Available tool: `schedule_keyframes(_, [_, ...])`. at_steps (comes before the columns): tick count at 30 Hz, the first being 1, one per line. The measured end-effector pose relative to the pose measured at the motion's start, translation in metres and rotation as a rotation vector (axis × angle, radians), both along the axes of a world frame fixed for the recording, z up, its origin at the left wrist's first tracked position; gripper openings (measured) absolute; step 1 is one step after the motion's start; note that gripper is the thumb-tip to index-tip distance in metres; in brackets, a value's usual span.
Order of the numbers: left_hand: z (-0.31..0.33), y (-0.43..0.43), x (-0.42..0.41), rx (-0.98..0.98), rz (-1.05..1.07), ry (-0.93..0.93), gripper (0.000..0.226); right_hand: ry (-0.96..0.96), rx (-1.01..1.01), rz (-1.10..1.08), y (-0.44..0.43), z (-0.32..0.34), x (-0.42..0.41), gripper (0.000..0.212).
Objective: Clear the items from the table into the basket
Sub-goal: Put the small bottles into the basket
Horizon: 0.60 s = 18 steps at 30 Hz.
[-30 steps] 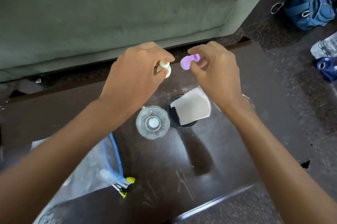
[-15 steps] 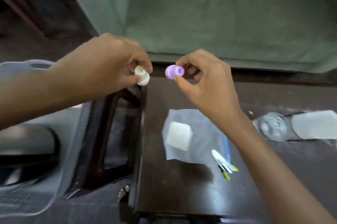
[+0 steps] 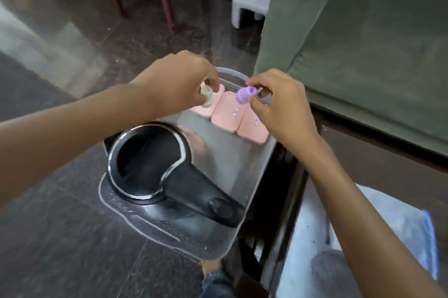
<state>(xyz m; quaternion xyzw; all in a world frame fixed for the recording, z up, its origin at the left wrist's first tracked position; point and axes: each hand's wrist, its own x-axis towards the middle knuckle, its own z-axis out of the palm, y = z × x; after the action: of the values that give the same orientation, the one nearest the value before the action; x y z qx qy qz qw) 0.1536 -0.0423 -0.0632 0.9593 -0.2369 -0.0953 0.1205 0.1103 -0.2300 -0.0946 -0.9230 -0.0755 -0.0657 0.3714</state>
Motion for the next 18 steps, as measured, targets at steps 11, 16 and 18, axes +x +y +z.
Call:
schedule_keyframes(11, [-0.077, 0.073, 0.035, 0.154, 0.124, -0.141, 0.016, -0.071, -0.281, 0.086, 0.091, -0.054, 0.091, 0.018])
schedule_keyframes(16, [-0.105, 0.066, 0.039, 0.161, 0.067, -0.291, 0.015, -0.045, -0.526, 0.082, 0.112, -0.075, 0.113, 0.02])
schedule_keyframes(18, [-0.112, 0.063, 0.044, 0.144, 0.087, -0.326, 0.017, 0.027, -0.598, 0.063, 0.114, -0.078, 0.119, 0.021])
